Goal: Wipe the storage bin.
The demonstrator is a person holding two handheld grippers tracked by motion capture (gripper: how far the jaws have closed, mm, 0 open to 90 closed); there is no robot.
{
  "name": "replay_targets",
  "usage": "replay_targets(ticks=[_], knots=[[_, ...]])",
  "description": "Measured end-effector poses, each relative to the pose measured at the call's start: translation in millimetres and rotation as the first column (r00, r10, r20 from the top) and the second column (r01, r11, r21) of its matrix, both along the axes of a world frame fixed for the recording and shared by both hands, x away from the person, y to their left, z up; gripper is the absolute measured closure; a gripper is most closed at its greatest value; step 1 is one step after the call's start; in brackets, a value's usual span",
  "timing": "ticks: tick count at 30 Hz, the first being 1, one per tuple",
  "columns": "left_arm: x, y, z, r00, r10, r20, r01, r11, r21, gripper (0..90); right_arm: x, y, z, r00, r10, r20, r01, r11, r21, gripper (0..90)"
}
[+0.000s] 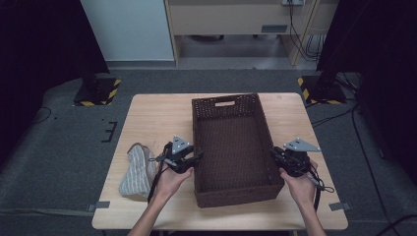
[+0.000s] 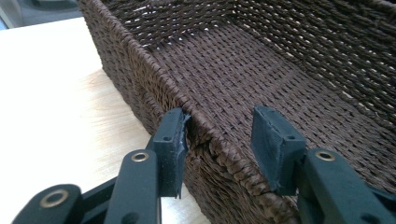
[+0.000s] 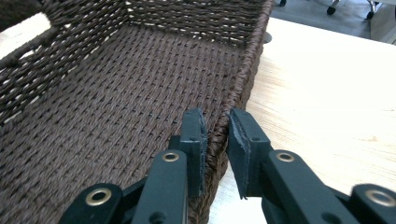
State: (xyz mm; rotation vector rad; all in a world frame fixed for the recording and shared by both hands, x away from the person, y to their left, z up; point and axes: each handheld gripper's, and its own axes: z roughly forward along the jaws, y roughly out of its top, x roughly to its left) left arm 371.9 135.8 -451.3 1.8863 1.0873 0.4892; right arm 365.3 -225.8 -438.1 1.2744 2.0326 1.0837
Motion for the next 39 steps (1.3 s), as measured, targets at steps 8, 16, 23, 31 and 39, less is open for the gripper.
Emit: replay_targets(ticks=[8,16,23,31,39], knots=[[1.6,4.8,3.9,0.9985,-0.031,0.045,0.031,0.9995,0.006,47.8,-2.1,-3.7,4.4,0.9993,-0.021,0.032,0.019,0.999,0.046,61.6],[12.3,14.7,16.4,0.9957,-0.004,0.092,0.004,1.0000,-0.003,41.6,0.7,10.1,-5.6,0.9989,-0.044,0.018,0.044,0.999,0.016,45.7],[26.7,23.1,11.3,0.9979,0.008,0.065,-0.007,0.9999,-0.014,41.2,3.0,13.0,-13.2,0.9984,-0.048,-0.031,0.048,0.999,-0.006,60.3],[38.3,26.5,11.3,0.9980,0.021,0.060,-0.019,0.9993,-0.032,40.1,10.2,-3.7,-12.8,0.9987,-0.041,-0.031,0.040,0.999,-0.035,76.1],[59.9,19.5,6.5,0.9981,0.039,0.048,-0.038,0.9991,-0.017,40.1,7.0,-8.5,-7.8,0.9994,-0.035,-0.006,0.035,0.999,-0.022,66.9]])
